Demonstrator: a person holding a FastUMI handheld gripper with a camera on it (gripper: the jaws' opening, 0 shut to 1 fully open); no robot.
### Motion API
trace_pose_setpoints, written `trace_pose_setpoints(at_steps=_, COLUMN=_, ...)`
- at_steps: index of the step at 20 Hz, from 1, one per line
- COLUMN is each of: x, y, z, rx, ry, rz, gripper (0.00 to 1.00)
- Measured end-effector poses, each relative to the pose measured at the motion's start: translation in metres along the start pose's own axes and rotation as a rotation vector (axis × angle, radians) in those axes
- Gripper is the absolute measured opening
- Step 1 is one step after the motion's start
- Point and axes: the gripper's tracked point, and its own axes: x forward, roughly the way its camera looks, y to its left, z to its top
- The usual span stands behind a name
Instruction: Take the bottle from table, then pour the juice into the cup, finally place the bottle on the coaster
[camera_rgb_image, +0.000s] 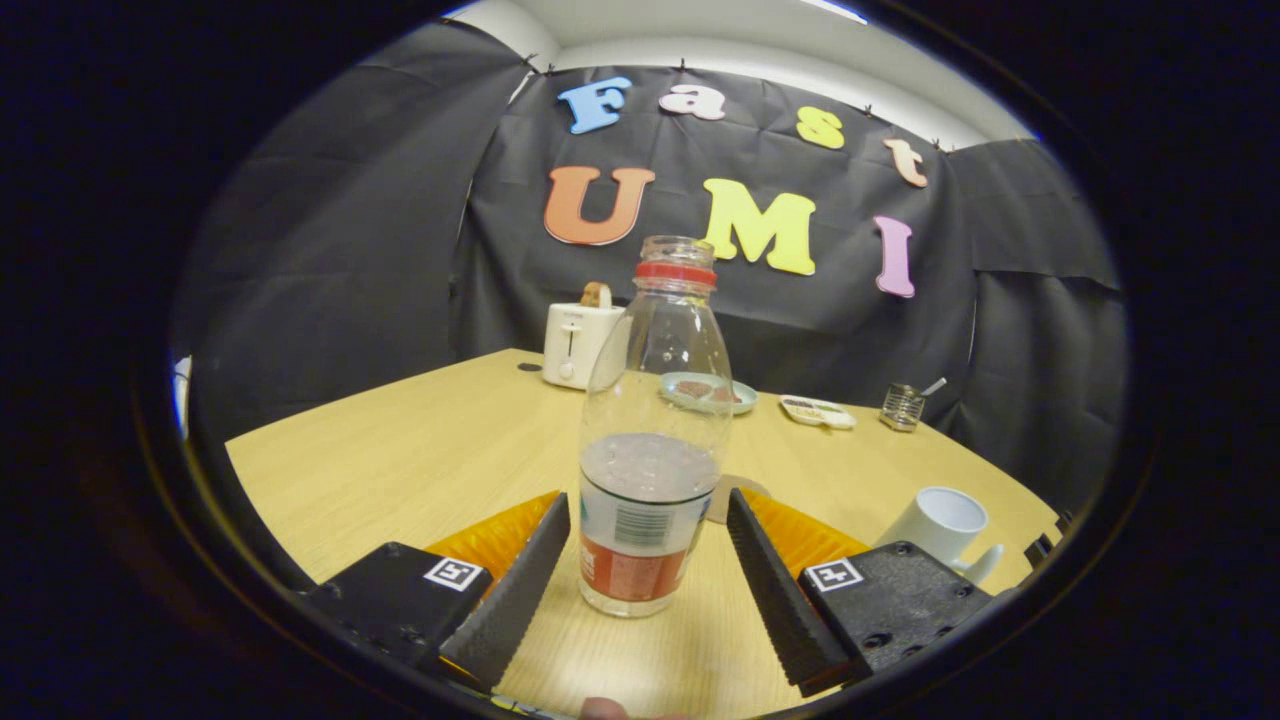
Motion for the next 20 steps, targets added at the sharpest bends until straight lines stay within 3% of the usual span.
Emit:
trace_pose_setpoints(at_steps=4, x=0.006, y=0.0, z=0.003, rx=-0.002, ry=-0.026, rz=0.004, gripper=0.98)
trace_pose_setpoints(at_steps=7, x=0.009, y=0.001, z=0.004, rx=-0.014, ry=-0.031, rz=0.011, gripper=0.86)
trace_pose_setpoints(at_steps=9, x=0.01, y=0.002, z=0.004, rx=-0.009, ry=-0.025, rz=0.014, gripper=0.84)
trace_pose_setpoints(at_steps=14, x=-0.003, y=0.003, z=0.024, rx=0.046, ry=-0.059, rz=0.06, gripper=0.8)
trace_pose_setpoints(at_steps=20, x=-0.027, y=0.001, z=0.05, rx=0.208, ry=-0.064, rz=0.103, gripper=0.78)
